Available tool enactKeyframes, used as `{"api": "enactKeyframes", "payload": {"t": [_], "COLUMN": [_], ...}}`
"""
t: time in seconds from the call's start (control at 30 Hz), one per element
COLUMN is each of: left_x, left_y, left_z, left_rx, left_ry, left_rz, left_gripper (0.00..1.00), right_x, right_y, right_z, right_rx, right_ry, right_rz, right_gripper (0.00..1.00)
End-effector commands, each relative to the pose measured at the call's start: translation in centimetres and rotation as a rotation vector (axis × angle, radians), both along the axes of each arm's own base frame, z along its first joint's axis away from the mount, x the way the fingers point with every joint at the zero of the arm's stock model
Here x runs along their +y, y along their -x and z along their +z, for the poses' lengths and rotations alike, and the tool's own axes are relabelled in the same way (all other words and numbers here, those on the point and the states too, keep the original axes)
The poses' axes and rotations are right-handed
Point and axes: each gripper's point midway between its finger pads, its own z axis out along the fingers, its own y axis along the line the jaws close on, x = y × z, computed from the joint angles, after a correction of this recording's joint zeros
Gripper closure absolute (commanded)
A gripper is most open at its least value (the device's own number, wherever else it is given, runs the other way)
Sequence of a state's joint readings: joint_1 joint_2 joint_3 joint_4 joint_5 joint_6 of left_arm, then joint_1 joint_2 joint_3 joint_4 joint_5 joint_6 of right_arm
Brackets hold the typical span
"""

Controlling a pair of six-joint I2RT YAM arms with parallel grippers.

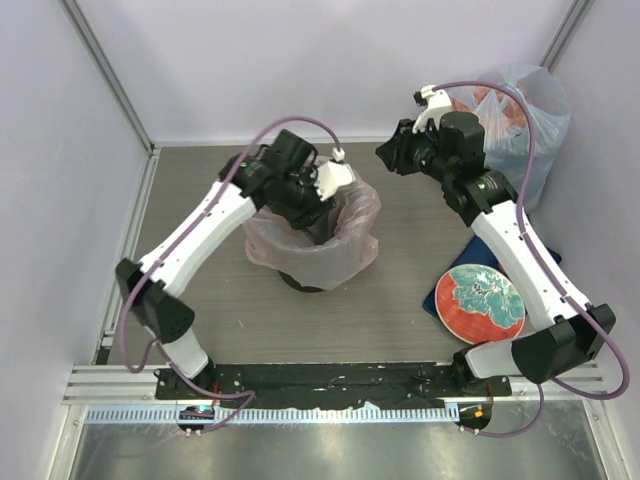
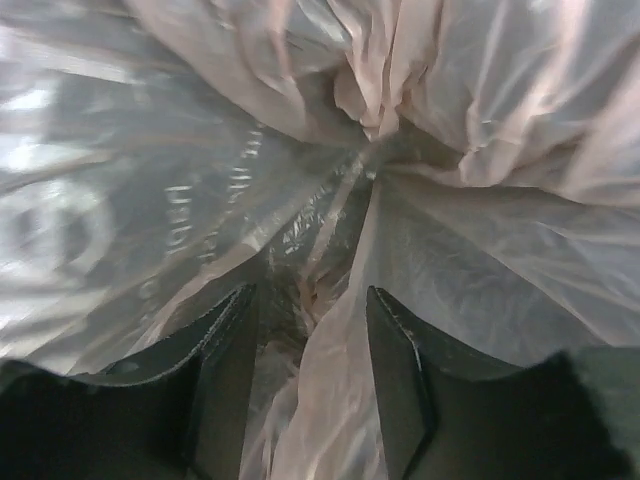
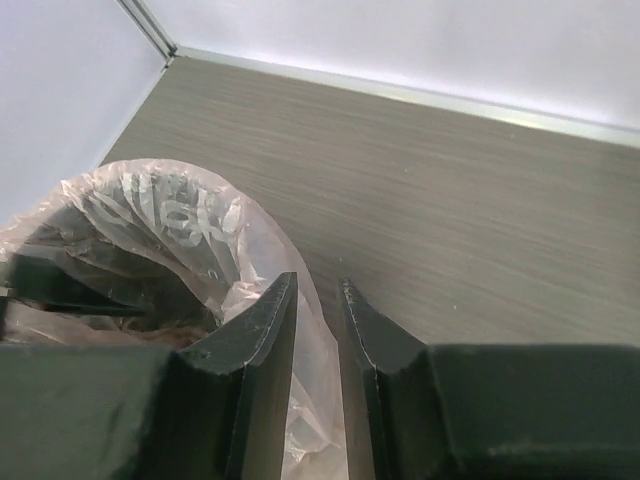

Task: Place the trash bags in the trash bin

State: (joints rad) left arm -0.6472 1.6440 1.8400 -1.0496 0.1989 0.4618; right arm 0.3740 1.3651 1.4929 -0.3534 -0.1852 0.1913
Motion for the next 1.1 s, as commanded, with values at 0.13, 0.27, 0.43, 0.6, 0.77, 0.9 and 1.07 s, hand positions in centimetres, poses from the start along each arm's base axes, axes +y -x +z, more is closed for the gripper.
{"api": "enactKeyframes", "payload": {"t": [0.13,0.27,0.43,0.6,0.77,0.9,1.07], "left_x": [2.9,3.6,3.5,3.5,3.5,4.0,4.6], "left_y": [0.5,1.2,1.3,0.9,1.0,1.2,2.5], "left_z": [-7.2,-10.8,-13.6,-15.6,-18.2,-20.2,-22.9], "left_rx": [0.131,0.185,0.244,0.280,0.333,0.343,0.406], "left_ry": [-0.302,-0.350,-0.374,-0.422,-0.471,-0.498,-0.516], "left_rz": [0.007,0.006,0.028,0.028,0.001,-0.011,-0.040], "left_gripper": [0.66,0.71,0.75,0.70,0.65,0.65,0.59], "right_x": [-1.2,-1.1,-0.4,0.7,1.7,2.3,2.6], "right_y": [1.5,1.4,1.5,1.8,1.4,0.6,-0.1], "right_z": [2.2,1.5,0.9,-0.4,-1.9,-3.0,-3.5], "right_rx": [-0.050,-0.038,-0.034,0.003,0.045,0.074,0.085], "right_ry": [-0.064,-0.057,-0.055,-0.060,-0.062,-0.061,-0.063], "right_rz": [-0.008,0.017,0.065,0.134,0.181,0.203,0.204], "right_gripper": [0.71,0.71,0.71,0.68,0.65,0.64,0.61]}}
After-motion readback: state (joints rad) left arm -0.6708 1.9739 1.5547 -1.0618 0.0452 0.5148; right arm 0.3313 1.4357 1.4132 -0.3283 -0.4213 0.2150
